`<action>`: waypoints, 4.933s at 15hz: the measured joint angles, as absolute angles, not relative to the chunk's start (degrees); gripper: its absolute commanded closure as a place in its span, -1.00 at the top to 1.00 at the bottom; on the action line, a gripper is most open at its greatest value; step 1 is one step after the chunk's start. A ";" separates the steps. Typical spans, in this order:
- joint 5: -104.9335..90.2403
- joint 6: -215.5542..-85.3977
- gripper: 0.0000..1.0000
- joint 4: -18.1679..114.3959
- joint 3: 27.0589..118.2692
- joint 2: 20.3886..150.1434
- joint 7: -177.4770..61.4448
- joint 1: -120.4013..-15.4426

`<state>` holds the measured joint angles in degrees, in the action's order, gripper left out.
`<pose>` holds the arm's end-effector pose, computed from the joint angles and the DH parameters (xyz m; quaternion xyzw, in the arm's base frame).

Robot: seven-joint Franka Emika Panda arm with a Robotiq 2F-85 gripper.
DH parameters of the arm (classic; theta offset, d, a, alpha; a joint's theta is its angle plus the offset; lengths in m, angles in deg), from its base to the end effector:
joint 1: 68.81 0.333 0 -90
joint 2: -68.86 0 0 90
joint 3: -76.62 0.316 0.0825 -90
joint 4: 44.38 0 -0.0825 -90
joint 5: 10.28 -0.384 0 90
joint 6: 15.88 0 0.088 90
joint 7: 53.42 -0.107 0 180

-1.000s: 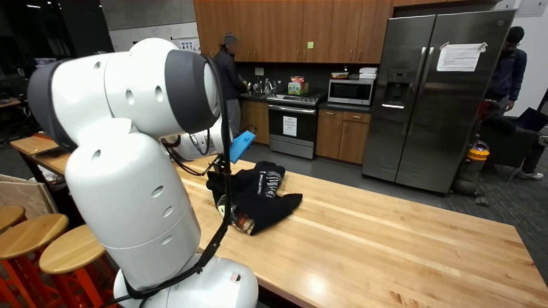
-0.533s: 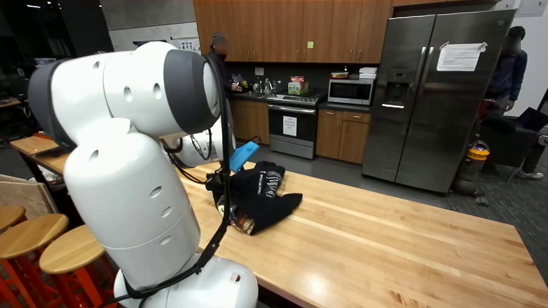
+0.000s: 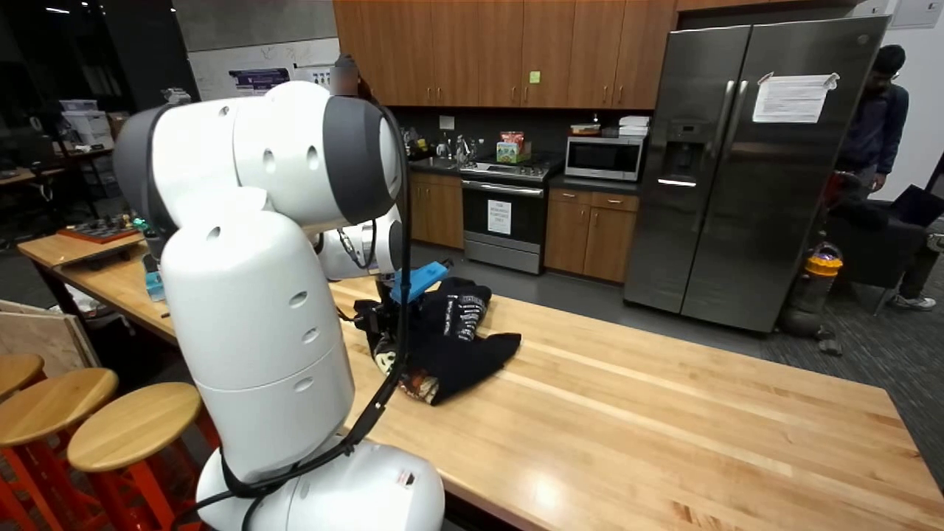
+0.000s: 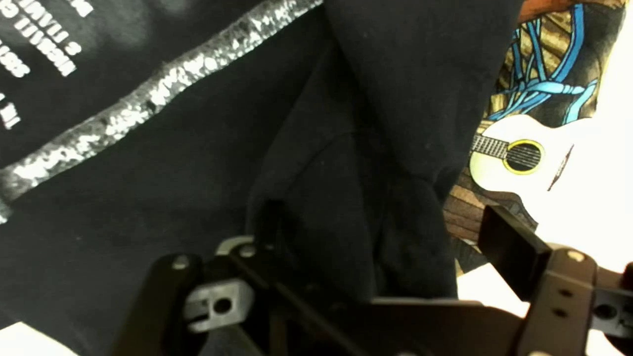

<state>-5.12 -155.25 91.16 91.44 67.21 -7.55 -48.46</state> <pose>0.4130 0.2908 0.3459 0.7371 0.6732 0.0437 0.0388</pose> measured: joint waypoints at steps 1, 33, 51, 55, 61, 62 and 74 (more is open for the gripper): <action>-5.11 -153.72 1.00 89.69 91.50 68.75 -7.60 -48.52; 11.92 -146.36 1.00 60.30 101.47 88.06 10.61 -42.43; 1.54 -189.22 1.00 83.17 101.70 74.19 -11.94 -43.72; 4.51 -193.20 1.00 88.68 98.37 68.96 -23.39 -44.00; 7.60 -193.50 1.00 97.02 97.24 61.35 -36.21 -48.29; 7.60 -193.63 1.00 98.39 97.32 60.47 -37.66 -48.98; 7.44 -195.01 1.00 107.75 98.16 57.99 -48.79 -53.10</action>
